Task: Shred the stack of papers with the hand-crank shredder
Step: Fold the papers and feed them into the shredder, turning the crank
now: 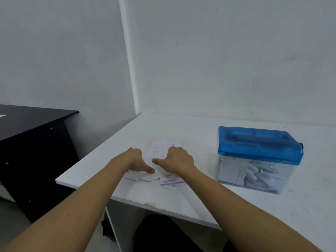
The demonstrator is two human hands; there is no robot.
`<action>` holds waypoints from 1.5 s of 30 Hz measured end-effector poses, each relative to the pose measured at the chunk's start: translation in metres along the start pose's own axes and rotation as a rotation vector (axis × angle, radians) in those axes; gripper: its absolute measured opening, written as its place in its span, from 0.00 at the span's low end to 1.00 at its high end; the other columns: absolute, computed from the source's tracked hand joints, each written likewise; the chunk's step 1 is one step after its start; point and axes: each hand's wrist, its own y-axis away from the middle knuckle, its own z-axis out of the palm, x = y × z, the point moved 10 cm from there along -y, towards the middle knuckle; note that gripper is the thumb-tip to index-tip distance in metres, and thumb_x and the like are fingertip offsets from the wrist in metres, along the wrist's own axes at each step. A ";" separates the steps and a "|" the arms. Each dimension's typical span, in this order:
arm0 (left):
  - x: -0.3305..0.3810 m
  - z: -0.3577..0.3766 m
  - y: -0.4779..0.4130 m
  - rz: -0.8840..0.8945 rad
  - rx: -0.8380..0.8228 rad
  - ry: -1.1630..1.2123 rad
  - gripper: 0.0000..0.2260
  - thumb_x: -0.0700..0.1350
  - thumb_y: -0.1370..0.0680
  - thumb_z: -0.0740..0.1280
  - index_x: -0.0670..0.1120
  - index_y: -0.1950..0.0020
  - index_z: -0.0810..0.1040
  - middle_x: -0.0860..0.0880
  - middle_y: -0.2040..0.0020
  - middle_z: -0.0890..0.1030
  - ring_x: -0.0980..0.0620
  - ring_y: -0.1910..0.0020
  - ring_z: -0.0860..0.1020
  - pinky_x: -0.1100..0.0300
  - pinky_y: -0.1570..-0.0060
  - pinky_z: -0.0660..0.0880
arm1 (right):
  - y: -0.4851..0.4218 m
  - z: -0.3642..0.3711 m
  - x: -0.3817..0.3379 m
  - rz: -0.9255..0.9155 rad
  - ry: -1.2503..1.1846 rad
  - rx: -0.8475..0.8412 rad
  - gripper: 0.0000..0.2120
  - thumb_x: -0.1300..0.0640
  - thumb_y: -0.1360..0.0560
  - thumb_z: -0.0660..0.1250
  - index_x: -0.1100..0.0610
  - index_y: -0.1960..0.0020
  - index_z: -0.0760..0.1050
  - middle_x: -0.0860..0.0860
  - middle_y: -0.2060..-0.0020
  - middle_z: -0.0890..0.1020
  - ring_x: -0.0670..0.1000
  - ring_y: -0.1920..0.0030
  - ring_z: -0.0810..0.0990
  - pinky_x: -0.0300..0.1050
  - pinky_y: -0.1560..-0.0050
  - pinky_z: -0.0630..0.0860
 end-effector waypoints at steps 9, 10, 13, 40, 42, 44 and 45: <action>-0.002 -0.001 -0.001 0.077 0.064 -0.010 0.41 0.69 0.30 0.72 0.48 0.24 0.68 0.47 0.25 0.69 0.46 0.30 0.71 0.52 0.34 0.70 | -0.010 0.009 -0.003 0.081 -0.094 0.052 0.22 0.37 0.27 0.68 0.53 0.46 0.72 0.52 0.42 0.80 0.56 0.37 0.75 0.52 0.37 0.64; -0.002 -0.001 -0.001 0.080 0.068 0.001 0.41 0.69 0.30 0.71 0.48 0.25 0.69 0.47 0.25 0.69 0.46 0.30 0.71 0.53 0.35 0.70 | -0.010 0.010 -0.004 0.079 -0.116 0.053 0.20 0.38 0.27 0.69 0.53 0.47 0.72 0.51 0.44 0.80 0.55 0.39 0.76 0.52 0.38 0.64; -0.005 -0.002 -0.001 0.076 0.071 0.049 0.41 0.70 0.28 0.68 0.46 0.24 0.68 0.46 0.25 0.70 0.45 0.31 0.72 0.54 0.37 0.71 | -0.011 0.008 -0.003 0.095 -0.212 0.060 0.16 0.40 0.26 0.69 0.52 0.54 0.73 0.49 0.54 0.80 0.53 0.46 0.78 0.51 0.41 0.64; 0.198 -0.121 0.076 0.502 0.281 1.378 0.15 0.61 0.24 0.71 0.50 0.49 0.82 0.50 0.48 0.85 0.48 0.48 0.83 0.51 0.46 0.82 | 0.065 -0.240 0.057 -0.264 -0.886 0.456 0.07 0.60 0.22 0.66 0.56 0.45 0.79 0.53 0.50 0.85 0.50 0.49 0.84 0.45 0.51 0.82; 0.225 -0.119 0.082 0.534 0.216 1.375 0.17 0.61 0.24 0.71 0.48 0.47 0.83 0.48 0.48 0.85 0.47 0.49 0.84 0.51 0.47 0.82 | 0.073 -0.257 0.082 -0.245 -0.831 0.512 0.09 0.58 0.21 0.67 0.57 0.42 0.79 0.51 0.50 0.84 0.47 0.50 0.83 0.38 0.57 0.81; 0.255 -0.115 0.090 0.598 0.133 1.376 0.17 0.56 0.23 0.71 0.46 0.42 0.82 0.47 0.46 0.85 0.47 0.48 0.84 0.53 0.48 0.83 | 0.080 -0.272 0.107 -0.215 -0.793 0.560 0.12 0.56 0.20 0.66 0.57 0.38 0.79 0.50 0.49 0.84 0.46 0.51 0.83 0.33 0.62 0.77; 0.266 -0.114 0.094 0.629 0.104 1.370 0.16 0.54 0.22 0.72 0.44 0.41 0.83 0.47 0.46 0.85 0.48 0.48 0.84 0.54 0.48 0.82 | 0.084 -0.277 0.116 -0.201 -0.777 0.576 0.13 0.55 0.20 0.66 0.57 0.37 0.78 0.50 0.48 0.84 0.47 0.50 0.83 0.33 0.62 0.76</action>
